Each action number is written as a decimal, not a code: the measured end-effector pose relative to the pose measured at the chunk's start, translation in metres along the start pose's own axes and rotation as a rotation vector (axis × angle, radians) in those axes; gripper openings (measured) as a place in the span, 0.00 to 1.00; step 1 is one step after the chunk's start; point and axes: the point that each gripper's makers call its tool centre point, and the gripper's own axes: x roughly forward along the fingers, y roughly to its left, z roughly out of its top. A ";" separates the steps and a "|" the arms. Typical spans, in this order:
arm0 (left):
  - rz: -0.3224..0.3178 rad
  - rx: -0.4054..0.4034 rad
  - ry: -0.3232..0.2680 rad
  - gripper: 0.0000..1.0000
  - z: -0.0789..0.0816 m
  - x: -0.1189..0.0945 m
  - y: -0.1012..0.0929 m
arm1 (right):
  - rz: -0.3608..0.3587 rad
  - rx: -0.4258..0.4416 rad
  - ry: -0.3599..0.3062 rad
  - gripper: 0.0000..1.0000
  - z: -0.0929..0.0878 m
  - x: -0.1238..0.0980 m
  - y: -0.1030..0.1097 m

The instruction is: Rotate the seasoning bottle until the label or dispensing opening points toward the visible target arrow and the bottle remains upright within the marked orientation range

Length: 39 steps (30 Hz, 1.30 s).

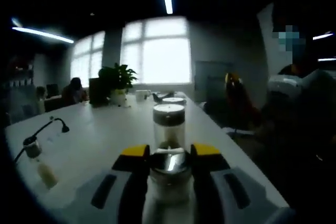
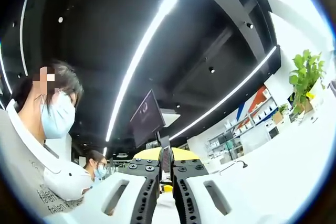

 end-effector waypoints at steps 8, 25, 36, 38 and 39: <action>0.188 -0.059 -0.077 0.50 0.021 -0.010 0.001 | -0.017 -0.001 -0.002 0.03 -0.002 0.000 -0.003; 0.654 -0.094 -0.140 0.39 0.021 -0.031 0.017 | -0.082 -0.005 -0.026 0.03 0.003 -0.003 -0.018; 0.734 -0.003 -0.067 0.41 0.006 -0.017 0.012 | -0.097 0.009 -0.033 0.03 0.014 -0.023 -0.029; 0.734 -0.012 -0.059 0.41 0.003 -0.016 0.014 | -0.097 0.008 -0.033 0.03 0.014 -0.023 -0.029; 0.728 -0.018 -0.047 0.40 0.000 -0.015 0.014 | -0.097 0.007 -0.035 0.03 0.015 -0.023 -0.029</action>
